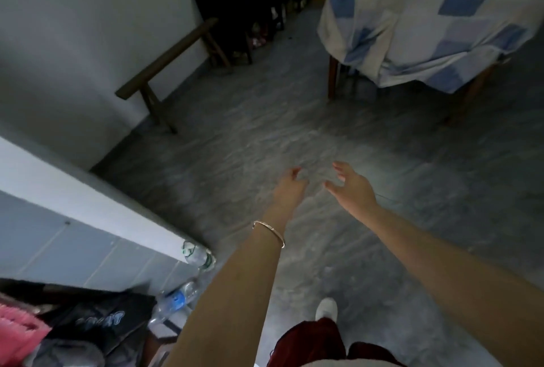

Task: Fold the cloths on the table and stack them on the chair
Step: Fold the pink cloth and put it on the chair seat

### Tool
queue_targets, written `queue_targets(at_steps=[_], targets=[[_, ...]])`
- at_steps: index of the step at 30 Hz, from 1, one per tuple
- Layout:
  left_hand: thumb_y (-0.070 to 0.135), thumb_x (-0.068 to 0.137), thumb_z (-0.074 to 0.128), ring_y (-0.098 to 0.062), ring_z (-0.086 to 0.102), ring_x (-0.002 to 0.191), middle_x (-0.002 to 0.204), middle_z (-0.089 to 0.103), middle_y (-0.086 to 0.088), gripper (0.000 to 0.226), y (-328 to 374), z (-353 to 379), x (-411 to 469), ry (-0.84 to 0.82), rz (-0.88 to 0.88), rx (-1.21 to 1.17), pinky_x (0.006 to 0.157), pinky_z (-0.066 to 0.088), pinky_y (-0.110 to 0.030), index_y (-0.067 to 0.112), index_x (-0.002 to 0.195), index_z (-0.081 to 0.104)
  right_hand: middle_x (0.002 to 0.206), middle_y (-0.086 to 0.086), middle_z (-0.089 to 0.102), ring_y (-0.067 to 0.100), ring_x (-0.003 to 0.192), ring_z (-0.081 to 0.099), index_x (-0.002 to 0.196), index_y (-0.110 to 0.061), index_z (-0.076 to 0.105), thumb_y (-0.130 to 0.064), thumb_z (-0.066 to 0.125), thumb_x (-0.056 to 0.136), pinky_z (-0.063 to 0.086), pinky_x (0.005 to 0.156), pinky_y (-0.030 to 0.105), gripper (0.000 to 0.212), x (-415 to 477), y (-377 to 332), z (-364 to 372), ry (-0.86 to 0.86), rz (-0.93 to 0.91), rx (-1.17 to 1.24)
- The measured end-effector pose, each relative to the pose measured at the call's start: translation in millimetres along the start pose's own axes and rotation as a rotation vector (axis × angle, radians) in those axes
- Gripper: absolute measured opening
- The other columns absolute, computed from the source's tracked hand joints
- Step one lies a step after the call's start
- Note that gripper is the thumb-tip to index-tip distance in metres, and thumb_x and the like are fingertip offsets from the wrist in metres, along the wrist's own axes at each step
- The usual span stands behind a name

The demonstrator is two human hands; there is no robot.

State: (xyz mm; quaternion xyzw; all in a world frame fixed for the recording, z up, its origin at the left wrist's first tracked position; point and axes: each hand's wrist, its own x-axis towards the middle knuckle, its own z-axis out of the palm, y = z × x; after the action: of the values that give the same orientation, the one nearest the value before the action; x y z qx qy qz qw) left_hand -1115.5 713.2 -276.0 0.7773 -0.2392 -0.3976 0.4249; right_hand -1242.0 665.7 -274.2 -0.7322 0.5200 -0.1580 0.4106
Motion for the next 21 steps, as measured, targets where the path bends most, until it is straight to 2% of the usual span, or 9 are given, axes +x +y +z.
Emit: queue_targets(at_steps=[3,7,9,14,18,21], targets=[[0.0,0.088,0.05,-0.024,0.054,0.113,0.131,0.054,-0.015,0.039,22.7,7.5,35.2,-0.037,0.035,0.01,0.072,0.039,-0.016,0.001,0.127,0.05,0.134,0.007,0.055,0.023,0.122,0.052,0.137,-0.014,0.043,-0.027,0.061,0.087,0.039,0.098,0.029,0.054,34.2,-7.8,-7.4,0.071,0.019,-0.003],[0.003,0.086,0.056,-0.026,0.053,0.121,0.129,0.057,-0.013,0.04,43.8,16.1,71.1,-0.088,0.055,0.041,0.095,0.04,-0.026,0.004,0.126,0.052,0.132,0.011,0.056,0.026,0.121,0.053,0.138,-0.012,0.04,-0.03,0.061,0.088,0.041,0.099,0.033,0.057,71.7,-13.4,-17.6,0.112,0.077,-0.029],[0.002,0.086,0.054,-0.025,0.05,0.124,0.133,0.054,-0.012,0.043,51.7,20.6,87.1,-0.135,0.064,0.034,0.102,0.039,-0.031,0.005,0.129,0.05,0.13,0.01,0.058,0.027,0.118,0.055,0.137,-0.014,0.042,-0.031,0.061,0.088,0.043,0.096,0.033,0.055,86.2,-13.0,-20.0,0.15,0.101,-0.041],[0.003,0.086,0.054,-0.024,0.052,0.123,0.135,0.053,-0.01,0.044,68.5,32.0,117.2,-0.164,0.069,0.016,0.104,0.04,-0.033,0.008,0.129,0.049,0.132,0.005,0.056,0.024,0.118,0.055,0.134,-0.016,0.045,-0.032,0.062,0.086,0.043,0.097,0.032,0.054,112.2,-8.1,-26.2,0.195,0.131,-0.002],[0.001,0.087,0.053,-0.026,0.051,0.123,0.134,0.053,-0.014,0.041,81.1,49.8,137.3,-0.207,0.074,-0.003,0.096,0.041,-0.028,0.006,0.127,0.05,0.132,0.001,0.056,0.022,0.119,0.054,0.133,-0.02,0.045,-0.035,0.063,0.085,0.042,0.098,0.032,0.053,134.5,2.7,-35.9,0.21,0.166,0.003],[0.0,0.088,0.05,-0.025,0.047,0.127,0.137,0.05,-0.015,0.042,92.6,64.8,153.2,-0.219,0.08,0.01,0.099,0.039,-0.028,0.005,0.13,0.048,0.134,0.0,0.054,0.02,0.12,0.053,0.134,-0.022,0.044,-0.036,0.062,0.086,0.042,0.099,0.033,0.053,155.4,9.1,-48.7,0.215,0.172,-0.017]])
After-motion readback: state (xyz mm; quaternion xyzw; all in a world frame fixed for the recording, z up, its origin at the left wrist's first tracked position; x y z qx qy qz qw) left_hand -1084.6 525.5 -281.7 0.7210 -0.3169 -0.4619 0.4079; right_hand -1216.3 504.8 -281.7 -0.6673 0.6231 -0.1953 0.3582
